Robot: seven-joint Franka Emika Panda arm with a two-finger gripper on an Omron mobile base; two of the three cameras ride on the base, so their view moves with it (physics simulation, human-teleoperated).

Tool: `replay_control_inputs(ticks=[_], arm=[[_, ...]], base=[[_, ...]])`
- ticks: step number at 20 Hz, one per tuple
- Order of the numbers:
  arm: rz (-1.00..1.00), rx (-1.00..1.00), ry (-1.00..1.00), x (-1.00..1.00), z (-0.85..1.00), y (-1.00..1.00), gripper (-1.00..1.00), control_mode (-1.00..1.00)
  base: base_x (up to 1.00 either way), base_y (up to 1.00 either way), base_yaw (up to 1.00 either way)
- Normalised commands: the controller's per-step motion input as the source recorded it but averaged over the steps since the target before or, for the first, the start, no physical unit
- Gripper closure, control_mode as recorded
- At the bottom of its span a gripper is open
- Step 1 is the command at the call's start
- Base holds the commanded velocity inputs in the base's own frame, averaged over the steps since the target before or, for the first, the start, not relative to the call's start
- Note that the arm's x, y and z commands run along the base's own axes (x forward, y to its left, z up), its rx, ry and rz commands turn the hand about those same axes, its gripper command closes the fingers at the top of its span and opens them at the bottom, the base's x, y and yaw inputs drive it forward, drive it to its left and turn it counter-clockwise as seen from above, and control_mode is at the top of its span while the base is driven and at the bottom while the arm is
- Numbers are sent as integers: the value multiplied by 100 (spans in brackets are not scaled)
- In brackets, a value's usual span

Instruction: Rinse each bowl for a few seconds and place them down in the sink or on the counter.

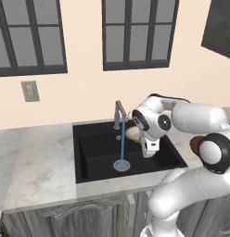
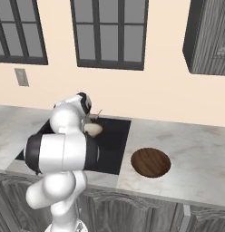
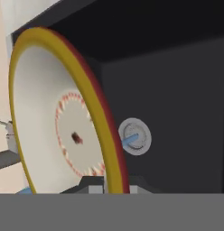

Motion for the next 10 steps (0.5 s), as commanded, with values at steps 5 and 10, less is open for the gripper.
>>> replay_control_inputs(ticks=[5,10], arm=[[0,4,-1,10,-26,9,100,-100],[0,4,-3,16,-19,13,100,-100]], base=[[0,0,0],[0,0,0]])
